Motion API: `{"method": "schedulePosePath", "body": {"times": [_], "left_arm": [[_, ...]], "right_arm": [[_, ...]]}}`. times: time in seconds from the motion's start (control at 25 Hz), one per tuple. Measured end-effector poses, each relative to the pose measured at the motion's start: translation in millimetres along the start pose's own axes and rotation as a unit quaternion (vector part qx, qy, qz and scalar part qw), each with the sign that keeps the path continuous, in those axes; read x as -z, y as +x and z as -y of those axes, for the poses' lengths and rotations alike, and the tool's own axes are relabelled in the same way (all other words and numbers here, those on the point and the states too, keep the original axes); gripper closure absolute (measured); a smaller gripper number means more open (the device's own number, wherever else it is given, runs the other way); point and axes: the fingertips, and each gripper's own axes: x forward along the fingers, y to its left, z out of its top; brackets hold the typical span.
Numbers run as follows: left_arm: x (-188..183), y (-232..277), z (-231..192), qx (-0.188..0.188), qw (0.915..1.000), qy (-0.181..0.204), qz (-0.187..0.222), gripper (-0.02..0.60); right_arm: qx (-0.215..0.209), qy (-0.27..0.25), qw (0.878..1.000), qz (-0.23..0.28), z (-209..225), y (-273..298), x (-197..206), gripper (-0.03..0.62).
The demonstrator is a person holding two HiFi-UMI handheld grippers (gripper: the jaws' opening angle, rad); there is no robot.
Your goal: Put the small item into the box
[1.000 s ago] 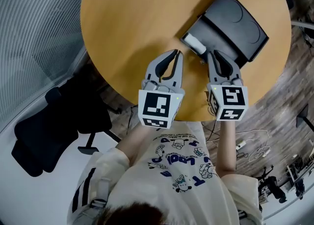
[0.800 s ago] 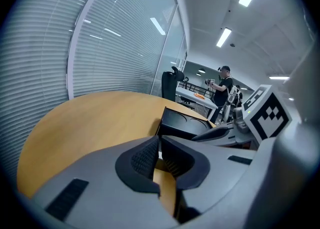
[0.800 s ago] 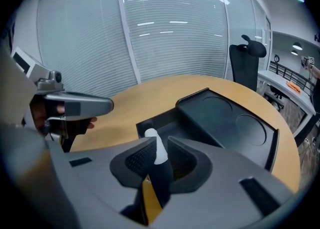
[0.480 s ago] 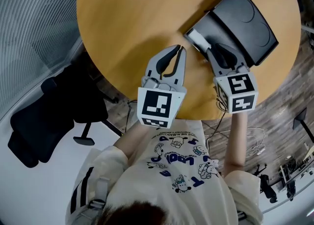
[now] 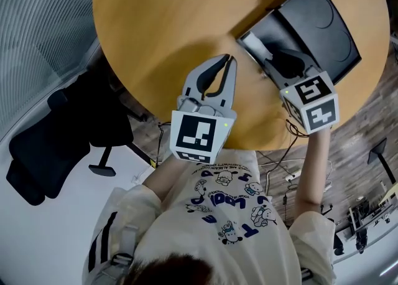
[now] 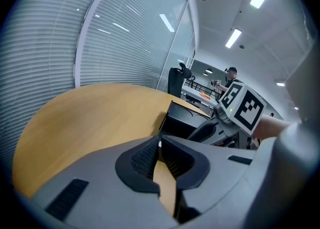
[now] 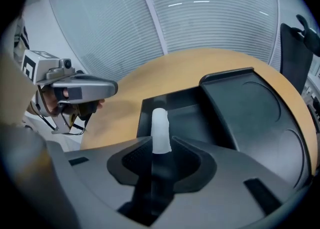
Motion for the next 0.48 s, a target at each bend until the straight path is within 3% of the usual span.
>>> {"method": "schedulePosePath", "body": {"times": [0.48], "left_arm": [[9,0,-9,-0.013,0.9998,-0.012,-0.010,0.552]], "right_arm": [[-0.057,-0.019,0.997,-0.056,-5,18,7,0.449]]}}
